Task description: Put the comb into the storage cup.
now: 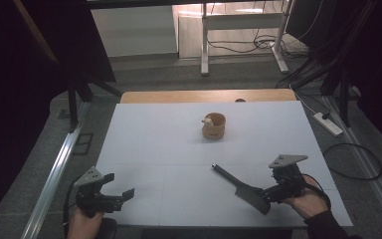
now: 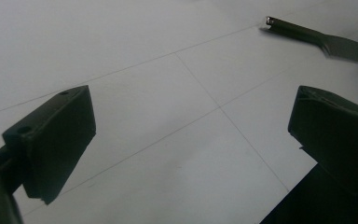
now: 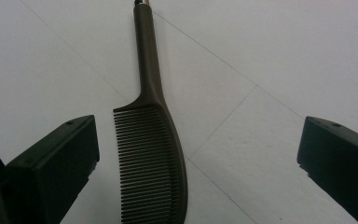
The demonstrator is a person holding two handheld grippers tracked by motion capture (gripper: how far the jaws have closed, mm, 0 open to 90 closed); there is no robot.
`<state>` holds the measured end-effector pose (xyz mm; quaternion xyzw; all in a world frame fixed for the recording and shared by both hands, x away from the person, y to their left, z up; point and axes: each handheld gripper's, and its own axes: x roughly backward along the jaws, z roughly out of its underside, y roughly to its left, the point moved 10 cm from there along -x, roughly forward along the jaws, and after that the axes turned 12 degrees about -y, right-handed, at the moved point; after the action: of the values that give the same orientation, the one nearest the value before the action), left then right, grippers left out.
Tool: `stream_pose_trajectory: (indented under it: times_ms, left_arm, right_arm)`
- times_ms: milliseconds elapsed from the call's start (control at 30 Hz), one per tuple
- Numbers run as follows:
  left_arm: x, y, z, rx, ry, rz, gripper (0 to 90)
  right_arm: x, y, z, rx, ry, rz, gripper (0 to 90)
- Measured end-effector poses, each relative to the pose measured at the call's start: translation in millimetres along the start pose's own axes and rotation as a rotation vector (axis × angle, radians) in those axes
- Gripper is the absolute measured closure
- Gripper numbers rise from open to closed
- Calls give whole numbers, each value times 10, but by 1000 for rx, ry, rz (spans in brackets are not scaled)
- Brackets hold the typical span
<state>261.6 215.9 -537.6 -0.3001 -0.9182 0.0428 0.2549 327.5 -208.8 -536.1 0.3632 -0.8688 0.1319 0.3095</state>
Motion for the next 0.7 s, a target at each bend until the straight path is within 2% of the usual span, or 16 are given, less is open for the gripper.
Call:
stream_pose_trajectory:
  times_ms: [200,500,700]
  left_arm:
    - [-2,1,0,1,0,0,16]
    - [0,4,-2,4,-2,3,17]
    - [-1,2,-1,2,0,3,18]
  right_arm:
    - [-43,14,-21,0,11,-1,0]
    - [-133,92,-72,15,34,-35,0]
    - [-197,95,-102,20,50,-34,0]
